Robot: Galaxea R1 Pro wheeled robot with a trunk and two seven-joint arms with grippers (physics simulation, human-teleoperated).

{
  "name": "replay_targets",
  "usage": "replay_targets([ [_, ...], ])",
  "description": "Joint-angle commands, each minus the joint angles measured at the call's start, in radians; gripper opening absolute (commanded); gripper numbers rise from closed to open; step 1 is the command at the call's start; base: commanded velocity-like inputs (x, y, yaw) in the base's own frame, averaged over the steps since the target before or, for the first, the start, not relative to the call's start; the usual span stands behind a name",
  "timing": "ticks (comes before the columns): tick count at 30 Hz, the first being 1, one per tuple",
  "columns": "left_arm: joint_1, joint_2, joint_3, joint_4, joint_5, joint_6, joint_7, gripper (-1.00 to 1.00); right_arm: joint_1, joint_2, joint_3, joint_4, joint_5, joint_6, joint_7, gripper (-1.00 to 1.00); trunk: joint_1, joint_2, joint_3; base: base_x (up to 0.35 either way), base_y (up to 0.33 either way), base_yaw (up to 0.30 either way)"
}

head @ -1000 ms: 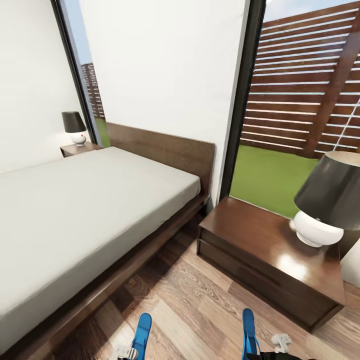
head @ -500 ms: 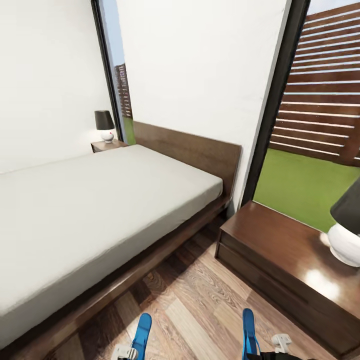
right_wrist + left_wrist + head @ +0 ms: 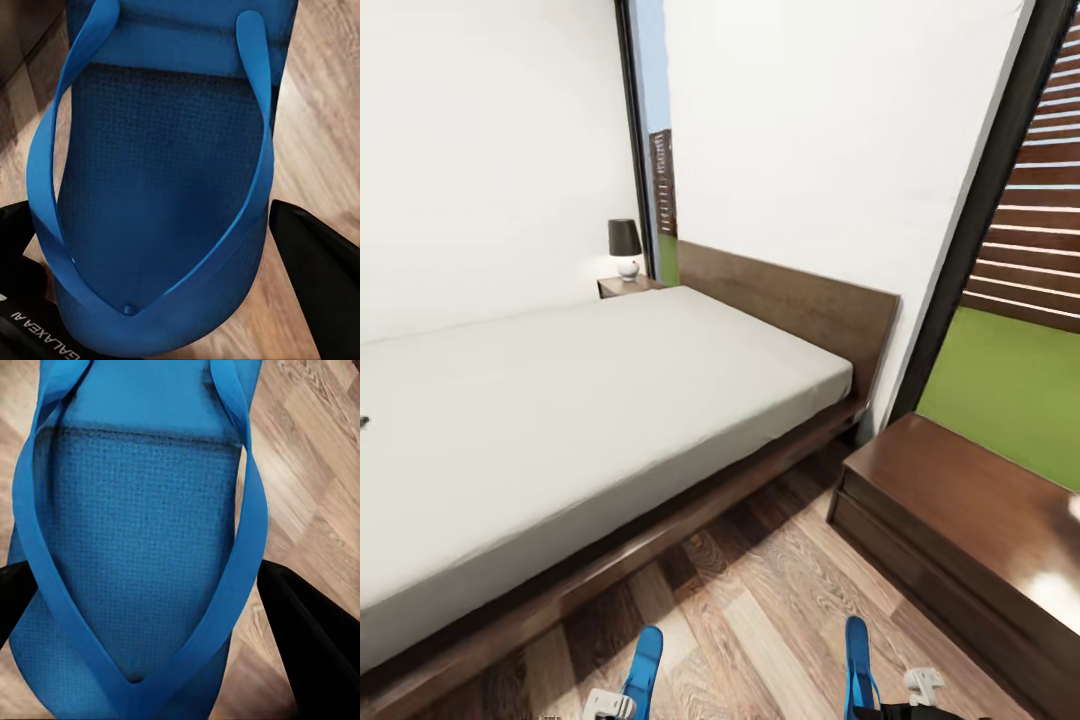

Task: In the bedroom, move the book from the bed onto either nightstand, and place the two sandals side by side next to the bed.

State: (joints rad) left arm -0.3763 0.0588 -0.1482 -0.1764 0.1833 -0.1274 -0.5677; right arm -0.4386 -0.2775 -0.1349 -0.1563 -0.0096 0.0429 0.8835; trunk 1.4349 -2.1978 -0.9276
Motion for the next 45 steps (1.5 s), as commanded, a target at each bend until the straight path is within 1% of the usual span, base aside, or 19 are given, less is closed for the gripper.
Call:
replay_targets([
  [1,-0.001,0.0,-0.008,0.002,0.008,-0.005,-0.001,-1.0,0.0,0.0,-0.005,0.0,-0.001,0.005,0.005,-1.0,0.0,0.0,-0.001,-0.016,0.0,0.297],
  [45,-0.001,0.0,-0.008,0.001,0.008,-0.005,-0.001,-1.0,0.0,0.0,-0.005,0.0,-0.001,0.005,0.005,-1.0,0.0,0.0,-0.001,-0.001,0.0,0.297],
])
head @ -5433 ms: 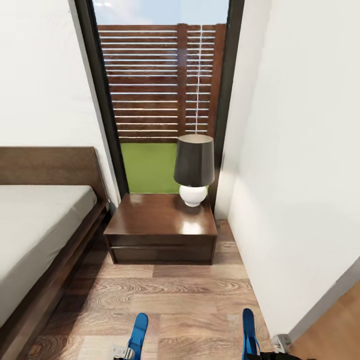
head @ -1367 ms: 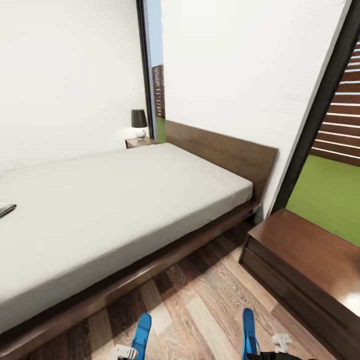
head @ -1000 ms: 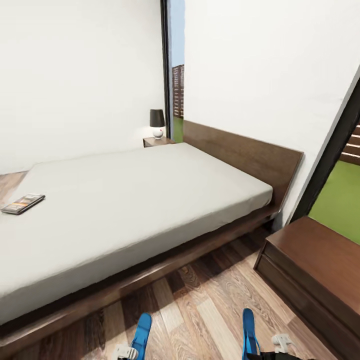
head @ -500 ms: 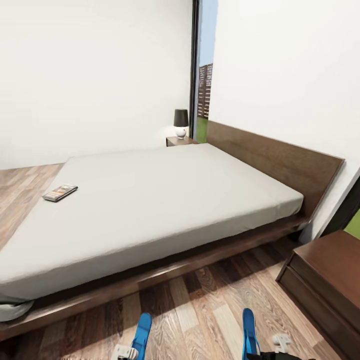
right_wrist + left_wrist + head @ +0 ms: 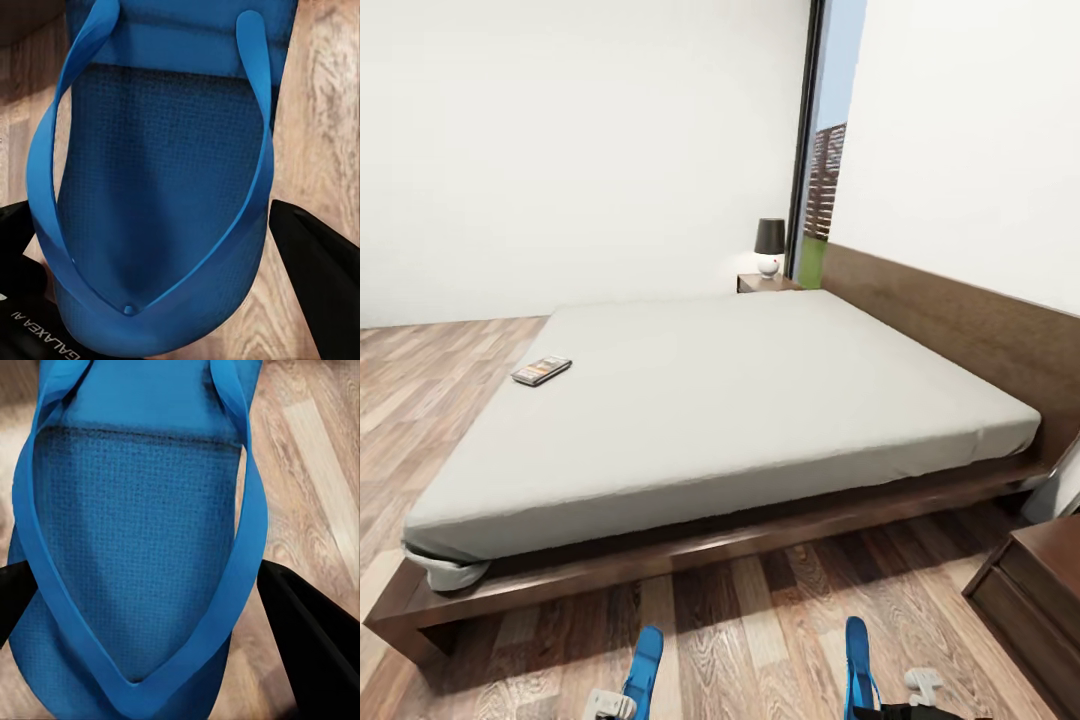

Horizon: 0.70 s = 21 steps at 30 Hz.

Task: In the bedroom, move the book from the bed onto either nightstand, and place the two sandals side by side next to the bed.

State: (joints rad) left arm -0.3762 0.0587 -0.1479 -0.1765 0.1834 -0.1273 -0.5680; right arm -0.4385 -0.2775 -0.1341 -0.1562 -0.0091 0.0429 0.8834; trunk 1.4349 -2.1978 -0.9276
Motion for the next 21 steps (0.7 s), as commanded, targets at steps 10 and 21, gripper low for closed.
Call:
replay_targets([
  [10,-0.001,0.0,-0.009,0.002,0.008,-0.005,-0.001,-1.0,0.0,0.0,-0.005,0.0,-0.002,0.005,0.005,-1.0,0.0,0.0,-0.001,0.0,0.0,0.297],
  [21,-0.001,0.001,-0.009,0.002,0.008,-0.005,-0.001,-1.0,0.0,0.0,-0.005,0.0,-0.002,0.006,0.006,-1.0,0.0,0.0,-0.001,0.0,0.0,0.297],
])
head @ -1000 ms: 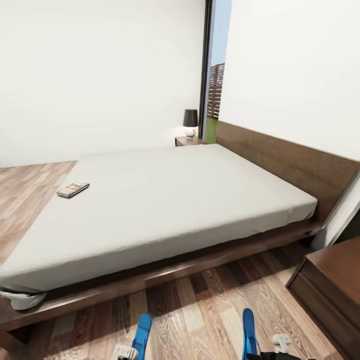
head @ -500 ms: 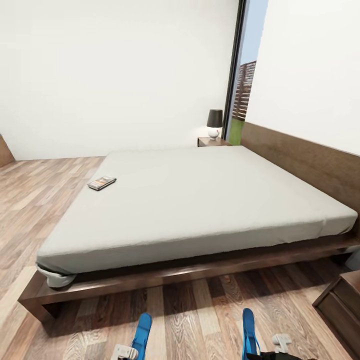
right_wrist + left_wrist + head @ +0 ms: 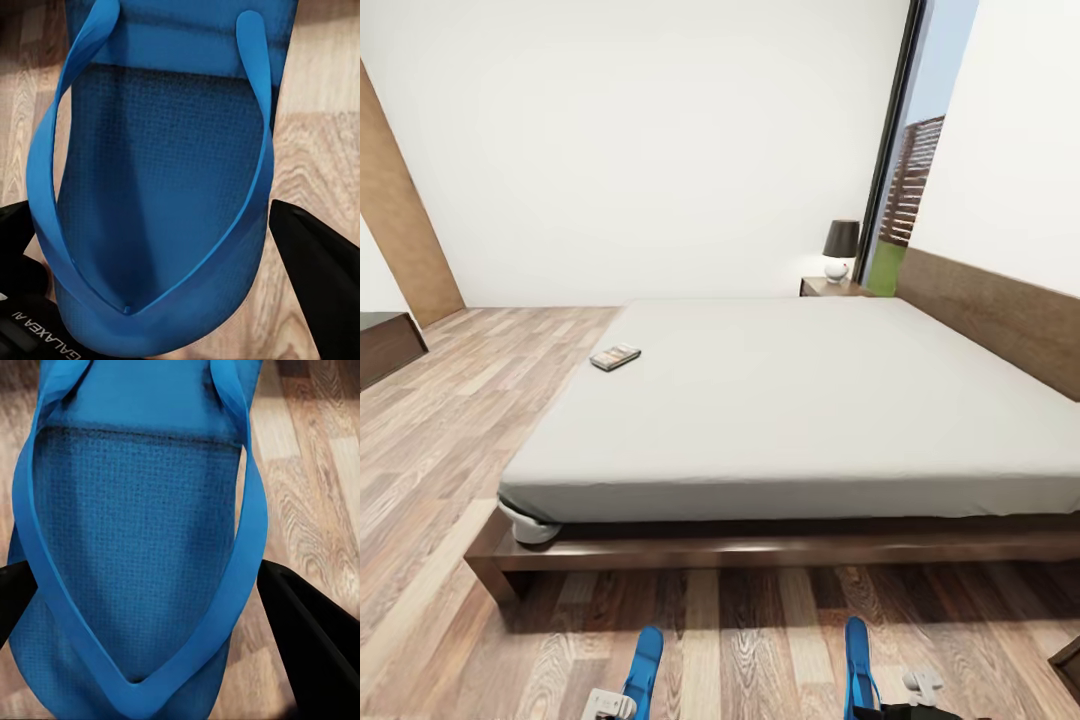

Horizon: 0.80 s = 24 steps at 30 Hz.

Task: In the bedroom, move the book from the bed onto either nightstand, and place the two sandals side by side next to the bed.

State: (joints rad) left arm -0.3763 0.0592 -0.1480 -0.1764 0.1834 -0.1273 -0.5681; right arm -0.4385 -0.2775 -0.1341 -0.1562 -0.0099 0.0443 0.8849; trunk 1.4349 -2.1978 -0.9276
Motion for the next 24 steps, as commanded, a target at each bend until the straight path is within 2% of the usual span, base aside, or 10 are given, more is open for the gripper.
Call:
replay_targets([
  [1,-0.001,0.0,-0.008,0.002,0.008,-0.005,-0.001,-1.0,0.0,0.0,-0.005,0.0,-0.002,0.005,0.005,-1.0,0.0,0.0,-0.001,0.0,0.0,0.297],
  [13,-0.001,0.0,-0.008,0.002,0.008,-0.005,-0.001,-1.0,0.0,0.0,-0.005,0.0,-0.001,0.006,0.005,-1.0,0.0,0.0,-0.001,0.0,0.0,0.293],
  [24,-0.001,0.0,-0.008,0.002,0.008,-0.005,-0.001,-1.0,0.0,0.0,-0.005,0.0,-0.001,0.005,0.005,-1.0,0.0,0.0,-0.001,0.0,0.0,0.03],
])
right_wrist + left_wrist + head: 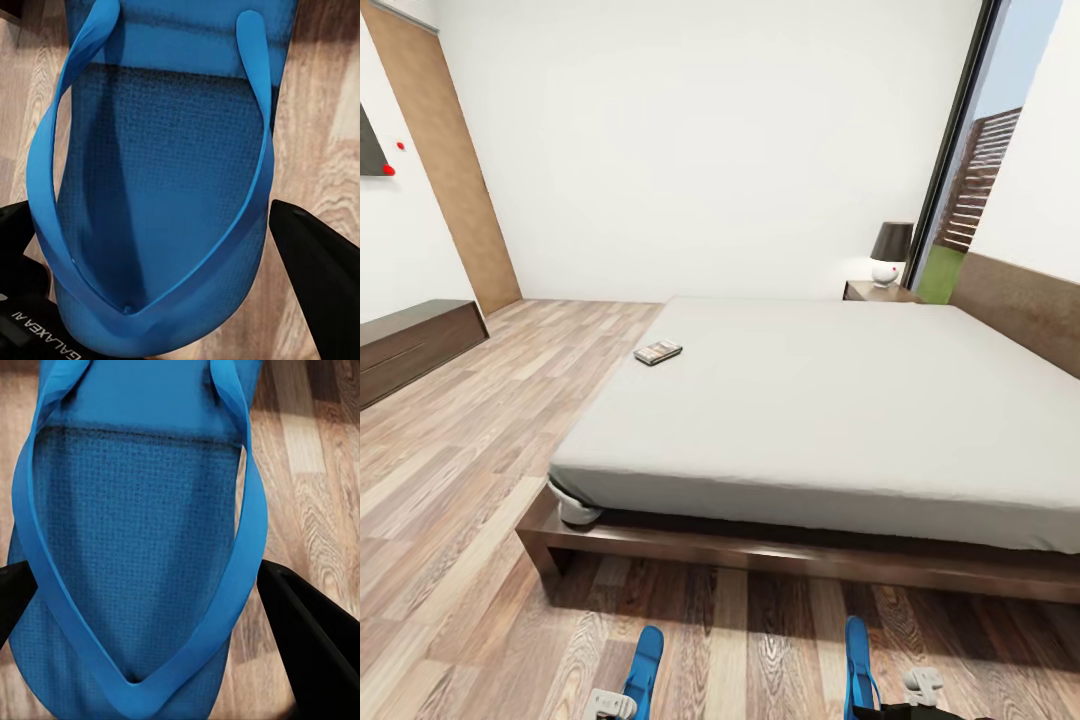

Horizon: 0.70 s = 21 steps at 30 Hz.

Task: In the bedroom, move the book from the bed onto either nightstand, and place the two sandals side by side next to the bed.

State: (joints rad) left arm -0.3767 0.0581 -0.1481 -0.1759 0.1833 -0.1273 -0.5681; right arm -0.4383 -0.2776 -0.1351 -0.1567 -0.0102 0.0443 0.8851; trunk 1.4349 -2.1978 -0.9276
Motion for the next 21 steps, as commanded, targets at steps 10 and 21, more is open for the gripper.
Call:
replay_targets([
  [10,-0.001,0.001,-0.008,0.001,0.008,-0.003,0.0,-1.0,0.0,-0.001,-0.005,0.0,-0.002,0.004,0.003,-1.0,0.0,0.0,-0.001,0.0,0.0,0.0],
  [21,-0.012,0.006,-0.001,-0.131,0.01,0.187,0.27,-1.0,0.0,-0.009,-0.006,0.0,-0.004,0.006,0.004,-1.0,0.0,0.0,-0.001,0.0,0.0,0.0],
])
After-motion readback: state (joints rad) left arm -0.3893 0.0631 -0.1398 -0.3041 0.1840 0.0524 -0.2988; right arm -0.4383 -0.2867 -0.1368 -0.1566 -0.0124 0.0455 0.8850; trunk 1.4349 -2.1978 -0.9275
